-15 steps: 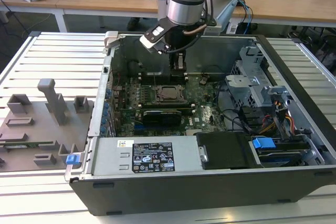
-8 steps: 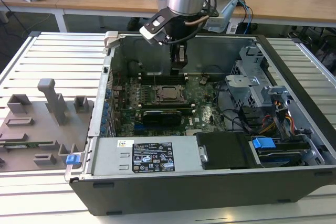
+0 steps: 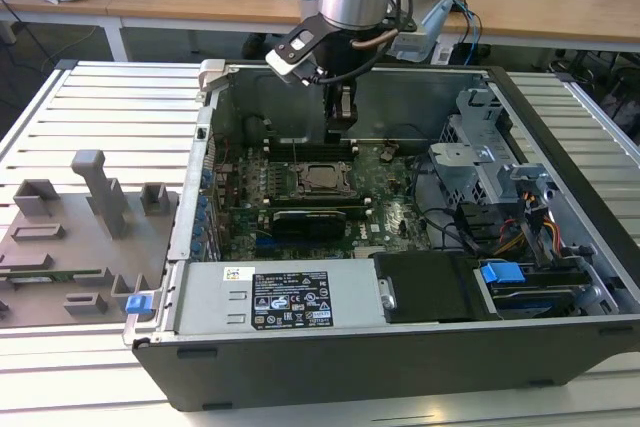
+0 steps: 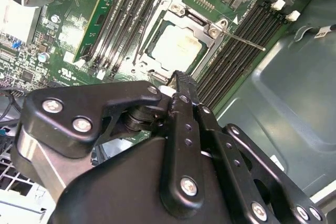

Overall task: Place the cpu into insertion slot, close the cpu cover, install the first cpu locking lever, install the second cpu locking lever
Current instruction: 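Close the cpu cover, then install the first cpu locking lever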

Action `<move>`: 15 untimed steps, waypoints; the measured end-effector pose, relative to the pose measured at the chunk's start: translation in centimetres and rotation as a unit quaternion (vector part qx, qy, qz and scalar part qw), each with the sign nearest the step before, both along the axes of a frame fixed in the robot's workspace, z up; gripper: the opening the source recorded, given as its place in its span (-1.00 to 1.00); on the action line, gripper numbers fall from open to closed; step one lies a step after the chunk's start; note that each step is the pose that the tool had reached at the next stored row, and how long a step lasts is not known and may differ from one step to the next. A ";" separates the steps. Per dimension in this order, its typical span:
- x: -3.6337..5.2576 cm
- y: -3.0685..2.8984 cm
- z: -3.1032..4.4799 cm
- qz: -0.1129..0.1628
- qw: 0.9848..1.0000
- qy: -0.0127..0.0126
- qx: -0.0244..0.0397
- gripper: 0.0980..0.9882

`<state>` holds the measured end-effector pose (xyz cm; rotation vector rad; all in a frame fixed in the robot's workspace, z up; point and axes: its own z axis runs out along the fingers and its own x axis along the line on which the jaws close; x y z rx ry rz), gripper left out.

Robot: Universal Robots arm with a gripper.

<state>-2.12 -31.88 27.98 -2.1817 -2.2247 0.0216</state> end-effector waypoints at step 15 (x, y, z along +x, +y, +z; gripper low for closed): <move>0.00 0.00 0.00 0.155 0.988 0.000 0.000 -0.98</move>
